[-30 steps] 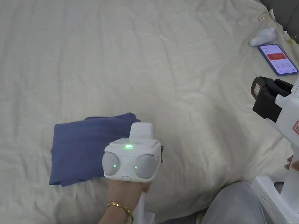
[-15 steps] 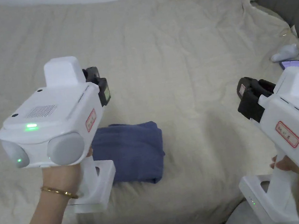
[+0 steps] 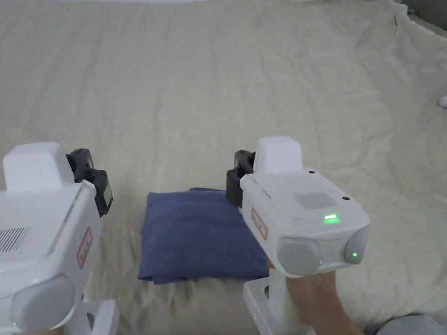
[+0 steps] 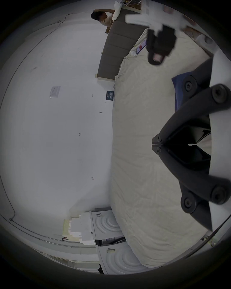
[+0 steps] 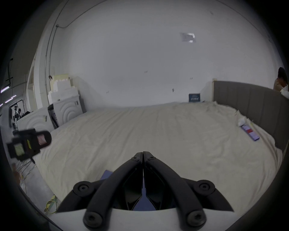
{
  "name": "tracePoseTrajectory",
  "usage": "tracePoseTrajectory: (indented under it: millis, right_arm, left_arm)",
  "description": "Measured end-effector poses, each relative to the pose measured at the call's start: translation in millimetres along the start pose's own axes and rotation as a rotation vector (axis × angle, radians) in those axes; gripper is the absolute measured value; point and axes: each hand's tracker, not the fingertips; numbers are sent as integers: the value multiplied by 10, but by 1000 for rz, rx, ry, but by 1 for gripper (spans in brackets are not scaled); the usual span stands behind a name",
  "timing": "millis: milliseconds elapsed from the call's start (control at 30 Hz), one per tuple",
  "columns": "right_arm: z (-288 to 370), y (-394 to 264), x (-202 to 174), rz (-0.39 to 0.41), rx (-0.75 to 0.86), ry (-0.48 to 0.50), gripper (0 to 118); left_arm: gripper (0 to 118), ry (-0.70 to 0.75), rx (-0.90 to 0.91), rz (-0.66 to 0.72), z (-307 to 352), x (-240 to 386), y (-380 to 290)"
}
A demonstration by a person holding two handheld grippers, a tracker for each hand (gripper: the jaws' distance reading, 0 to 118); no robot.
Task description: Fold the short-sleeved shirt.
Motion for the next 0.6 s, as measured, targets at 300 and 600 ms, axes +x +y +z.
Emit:
tracePoseTrajectory:
  millis: [300, 600]
  right_arm:
    - [-555, -837, -199, 62, -271, -32, 0]
    - [-549, -885, -225, 56, -241, -47, 0]
  left_arm:
    - [0, -18, -84, 27, -200, -165, -174]
    - [7, -145, -167, 160, -466, -255, -149]
